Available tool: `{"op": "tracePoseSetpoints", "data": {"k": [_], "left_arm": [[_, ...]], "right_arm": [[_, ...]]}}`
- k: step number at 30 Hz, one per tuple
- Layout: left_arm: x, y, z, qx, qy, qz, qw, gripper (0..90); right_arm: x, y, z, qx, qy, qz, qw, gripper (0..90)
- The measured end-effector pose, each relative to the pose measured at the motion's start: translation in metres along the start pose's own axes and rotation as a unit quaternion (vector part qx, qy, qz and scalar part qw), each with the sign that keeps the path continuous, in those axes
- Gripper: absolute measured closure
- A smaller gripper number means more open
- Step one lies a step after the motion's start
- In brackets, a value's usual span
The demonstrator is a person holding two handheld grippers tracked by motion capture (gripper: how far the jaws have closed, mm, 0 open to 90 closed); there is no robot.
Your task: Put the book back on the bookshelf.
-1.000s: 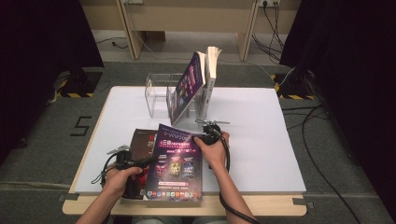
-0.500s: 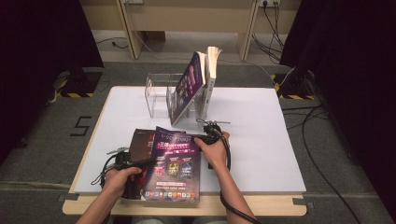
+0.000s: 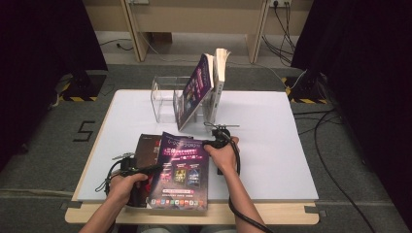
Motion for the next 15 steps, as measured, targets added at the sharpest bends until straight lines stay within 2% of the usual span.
{"op": "tracePoseSetpoints", "data": {"k": [6,15], "left_arm": [[-0.0002,-0.0004,0.0001,-0.002,0.000,0.004,1.0000,84.1],[-0.0002,-0.0005,0.0003,-0.002,0.007,0.003,1.0000,84.0]], "right_arm": [[-0.0008,0.0003,-0.0028,-0.012,-0.016,0.008,0.9998,72.3],[-0.0004,0.0009,-0.0027,-0.015,-0.027,0.011,0.9995,72.1]]}}
Point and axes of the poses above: each handheld gripper's, and its own axes: y roughly backward along the jaws, x roughly out of its underside, z roughly to its left, the point moved 8 cm from there along -y, roughly forward along the jaws, and after that the axes turned 6 degrees about x, right-handed, at the moved point
